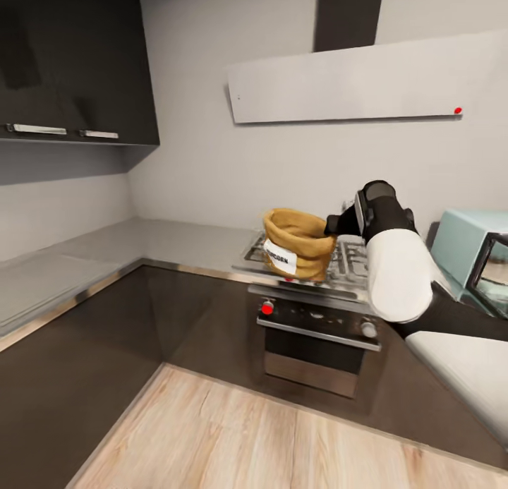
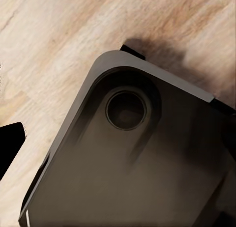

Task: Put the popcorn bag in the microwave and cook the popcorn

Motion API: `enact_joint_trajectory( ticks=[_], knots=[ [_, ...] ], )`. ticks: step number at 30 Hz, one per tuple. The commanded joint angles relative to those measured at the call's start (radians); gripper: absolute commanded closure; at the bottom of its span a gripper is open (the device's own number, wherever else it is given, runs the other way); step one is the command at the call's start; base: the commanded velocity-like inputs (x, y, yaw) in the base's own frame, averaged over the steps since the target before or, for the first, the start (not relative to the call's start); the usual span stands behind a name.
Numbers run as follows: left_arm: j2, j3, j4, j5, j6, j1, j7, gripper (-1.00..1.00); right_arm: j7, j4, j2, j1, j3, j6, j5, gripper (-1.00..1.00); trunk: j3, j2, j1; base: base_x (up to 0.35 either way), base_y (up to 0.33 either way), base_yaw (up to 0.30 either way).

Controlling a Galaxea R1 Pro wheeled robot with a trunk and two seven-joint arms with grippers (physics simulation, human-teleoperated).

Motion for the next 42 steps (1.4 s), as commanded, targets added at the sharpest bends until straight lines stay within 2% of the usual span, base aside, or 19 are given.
enact_joint_trajectory(
  ticks=[1,5,13,32,42],
  knots=[
    [0.0,0.003,-0.002,-0.002,-0.001,0.0,0.001,-1.0,-0.029,-0.002,0.003,-0.002,-0.02,0.001,0.003,1.0,-0.001,-0.001,-0.001,-0.346,0.0,-0.293],
    [0.0,0.003,-0.002,-0.002,-0.002,0.0,0.001,-1.0,-0.07,-0.002,-0.001,-0.002,-0.039,0.001,0.002,1.0,-0.001,-0.001,-0.001,-0.346,0.0,-0.293],
    [0.0,0.002,-0.002,-0.003,-0.003,0.0,0.001,-1.0,-0.075,-0.003,-0.003,-0.002,-0.042,0.001,0.002,1.0,-0.001,-0.001,-0.001,-0.346,0.0,-0.278],
    [-0.002,0.005,-0.002,-0.002,-0.007,0.0,0.003,-1.0,-0.07,-0.005,-0.005,-0.002,-0.041,0.001,0.015,1.0,-0.001,-0.001,-0.001,-0.343,0.0,-0.038],
    [0.004,0.008,-0.002,0.004,-0.001,0.0,0.001,-1.0,-0.073,-0.014,-0.006,-0.002,-0.041,0.001,0.016,1.0,-0.001,-0.001,-0.001,-0.037,0.0,-0.288]
  ],
)
